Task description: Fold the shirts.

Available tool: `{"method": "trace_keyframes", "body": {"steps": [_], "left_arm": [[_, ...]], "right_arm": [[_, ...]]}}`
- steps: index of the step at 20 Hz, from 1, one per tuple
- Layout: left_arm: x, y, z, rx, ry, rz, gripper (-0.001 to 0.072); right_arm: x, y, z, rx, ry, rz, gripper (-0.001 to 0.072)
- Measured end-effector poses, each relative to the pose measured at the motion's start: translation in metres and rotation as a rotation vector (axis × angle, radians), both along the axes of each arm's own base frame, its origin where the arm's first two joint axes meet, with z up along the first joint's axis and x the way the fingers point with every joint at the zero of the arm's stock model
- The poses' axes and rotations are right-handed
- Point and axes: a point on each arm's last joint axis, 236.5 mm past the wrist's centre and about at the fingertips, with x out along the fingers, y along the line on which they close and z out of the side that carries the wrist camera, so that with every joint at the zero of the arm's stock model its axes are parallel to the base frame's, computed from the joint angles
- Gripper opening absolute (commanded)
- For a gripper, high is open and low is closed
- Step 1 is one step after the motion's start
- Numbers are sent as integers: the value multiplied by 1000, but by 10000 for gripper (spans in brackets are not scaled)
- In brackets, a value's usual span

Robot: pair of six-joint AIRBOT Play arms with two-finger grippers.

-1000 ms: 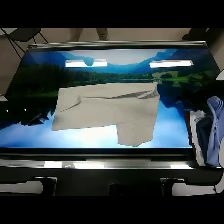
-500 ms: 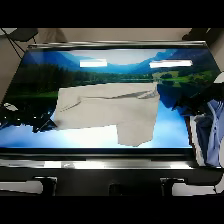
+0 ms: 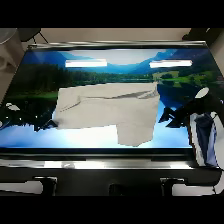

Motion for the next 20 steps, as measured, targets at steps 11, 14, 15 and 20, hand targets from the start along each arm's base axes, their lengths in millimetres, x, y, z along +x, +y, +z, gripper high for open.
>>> {"method": "trace_keyframes", "body": {"steps": [11,14,15,20], "left_arm": [[0,-2,11,-3,-27,-33,24],[21,4,41,26,-130,-58,23],[35,7,63,45,-201,-63,23],[107,17,327,275,-923,-8,25]], "right_arm": [[48,44,-32,27,-180,-103,46],[70,44,-1,28,-304,-64,46],[82,42,22,16,-382,-37,46],[136,10,274,-248,-1088,80,46]]}}
